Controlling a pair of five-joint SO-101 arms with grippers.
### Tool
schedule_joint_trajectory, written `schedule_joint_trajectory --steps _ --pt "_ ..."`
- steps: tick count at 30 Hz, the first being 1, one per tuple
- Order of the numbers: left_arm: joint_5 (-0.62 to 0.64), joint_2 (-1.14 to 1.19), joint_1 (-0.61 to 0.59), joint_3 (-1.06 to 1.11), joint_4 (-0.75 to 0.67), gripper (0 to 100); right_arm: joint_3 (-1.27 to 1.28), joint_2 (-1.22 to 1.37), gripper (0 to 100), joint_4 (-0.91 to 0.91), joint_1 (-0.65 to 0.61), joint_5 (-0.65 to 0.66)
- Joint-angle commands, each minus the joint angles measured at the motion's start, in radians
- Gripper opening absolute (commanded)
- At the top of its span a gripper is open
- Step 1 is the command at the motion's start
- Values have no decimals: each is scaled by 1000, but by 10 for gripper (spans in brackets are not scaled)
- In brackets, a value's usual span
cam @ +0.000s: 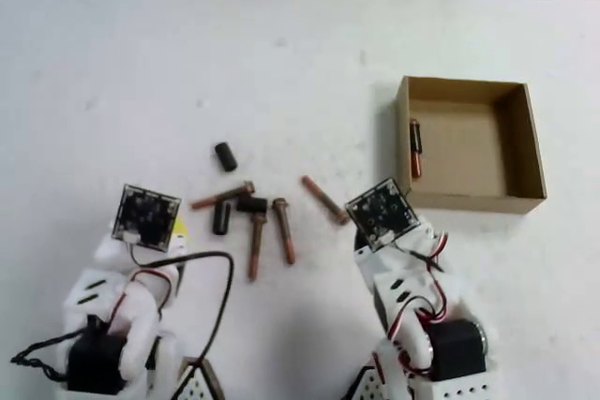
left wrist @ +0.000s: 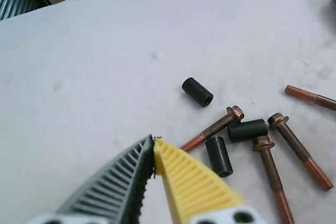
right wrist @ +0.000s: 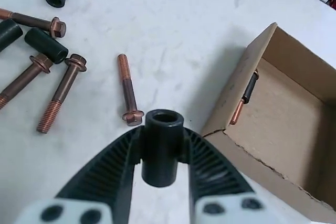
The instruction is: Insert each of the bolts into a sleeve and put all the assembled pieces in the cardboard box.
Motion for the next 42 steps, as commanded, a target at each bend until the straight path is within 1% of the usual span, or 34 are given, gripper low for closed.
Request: schedule_joint_trajectory --steps 1,9,14,18,19,22,28,30,33,35,42 --pt "-6 102 15 -120 -3 24 44 -62 17 -41 10 -12" --pt "-3 479 16 -399 3 24 153 -159 17 -64 12 -14" --pt "58 648 21 -451 5 24 158 -154 17 -65 12 -14" --pt "74 776 111 -448 6 24 158 -154 17 -65 13 -20" --pt "97 811 134 -454 6 24 158 -154 17 -65 19 -37" --pt "160 908 194 -474 3 24 161 -154 17 -85 77 -83" --pt "164 1116 257 -528 0 28 207 -154 17 -142 160 -91" --pt "164 1188 269 -534 -3 54 207 -154 17 -142 176 -91" --pt "166 1299 295 -560 -11 146 207 -154 17 -142 179 -91" --pt "167 1368 309 -598 -11 189 209 -154 17 -142 176 -91" --pt "169 1612 318 -755 -11 151 222 -154 17 -142 180 -91"
